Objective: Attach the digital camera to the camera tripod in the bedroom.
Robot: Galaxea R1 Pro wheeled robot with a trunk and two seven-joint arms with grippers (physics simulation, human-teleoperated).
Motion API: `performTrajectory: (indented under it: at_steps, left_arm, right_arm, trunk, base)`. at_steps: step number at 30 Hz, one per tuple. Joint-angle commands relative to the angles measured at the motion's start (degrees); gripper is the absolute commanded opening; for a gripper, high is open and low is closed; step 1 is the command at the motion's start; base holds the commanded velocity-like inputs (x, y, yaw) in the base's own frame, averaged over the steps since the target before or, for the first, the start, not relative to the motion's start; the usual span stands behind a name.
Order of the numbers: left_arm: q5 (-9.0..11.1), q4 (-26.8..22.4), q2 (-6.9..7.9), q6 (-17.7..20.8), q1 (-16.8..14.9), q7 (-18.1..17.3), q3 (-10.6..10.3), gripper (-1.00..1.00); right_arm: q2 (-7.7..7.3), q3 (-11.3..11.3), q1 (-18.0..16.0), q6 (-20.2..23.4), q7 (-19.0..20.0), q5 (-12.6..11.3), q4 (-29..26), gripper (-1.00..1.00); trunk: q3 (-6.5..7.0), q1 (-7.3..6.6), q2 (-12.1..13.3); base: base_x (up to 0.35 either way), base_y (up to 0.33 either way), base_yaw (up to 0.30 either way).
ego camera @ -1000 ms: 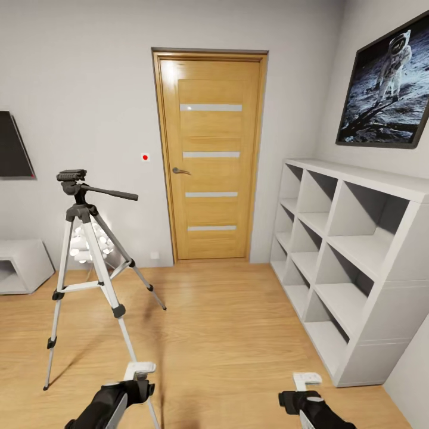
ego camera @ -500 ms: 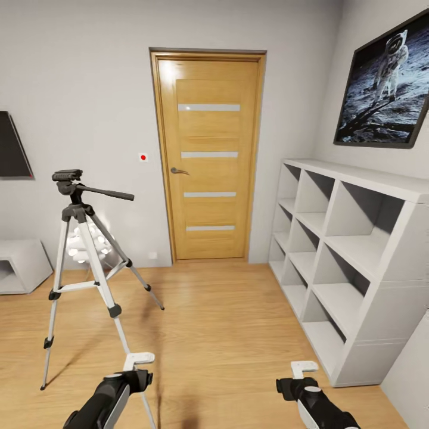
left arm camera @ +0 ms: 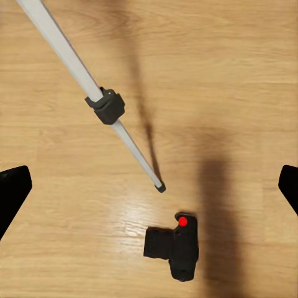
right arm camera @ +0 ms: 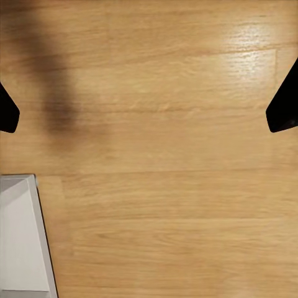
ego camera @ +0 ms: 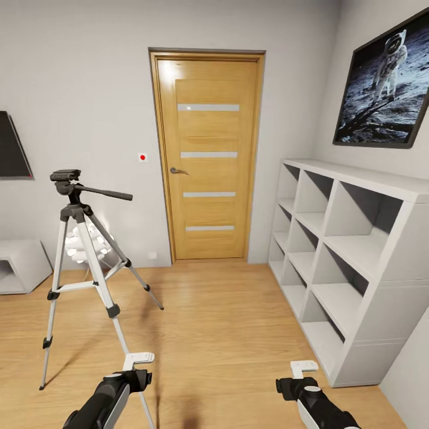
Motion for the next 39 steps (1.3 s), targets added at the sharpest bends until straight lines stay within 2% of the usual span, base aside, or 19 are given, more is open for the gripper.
performTrajectory:
  at_steps: [1, 8, 17, 39]
  left_arm:
    - [0.29, -0.08, 0.0, 0.3, -0.02, 0.21, -0.03, 1.0]
    - [0.31, -0.16, -0.14, 0.54, -0.02, 0.21, -0.13, 1.0]
    - [0.31, -0.23, -1.3, 0.98, -0.02, 0.24, -0.15, 1.0]
    - [0.23, 0.15, -1.25, 1.0, -0.02, 0.19, -0.19, 1.0]
  right_arm:
    - [0.0, 0.03, -0.01, 0.41, -0.13, 0.29, -0.13, 1.0]
    - [-0.02, 0.1, -0.01, 0.41, -0.12, 0.31, -0.13, 1.0]
    - [-0.02, 0.08, -0.01, 0.45, -0.12, 0.35, -0.13, 1.0]
    - [0.06, -0.28, -0.01, 0.09, -0.22, 0.38, -0.13, 1.0]
  trunk:
    - [-0.06, 0.0, -0.03]
    - [-0.06, 0.0, -0.03]
    - [-0.06, 0.0, -0.03]
    - [-4.01, 4.83, -8.86]
  base:
    - [0.0, -0.002, 0.0]
    - [0.0, -0.001, 0.0]
    - [0.0, 0.0, 0.0]
    - [0.0, 0.0, 0.0]
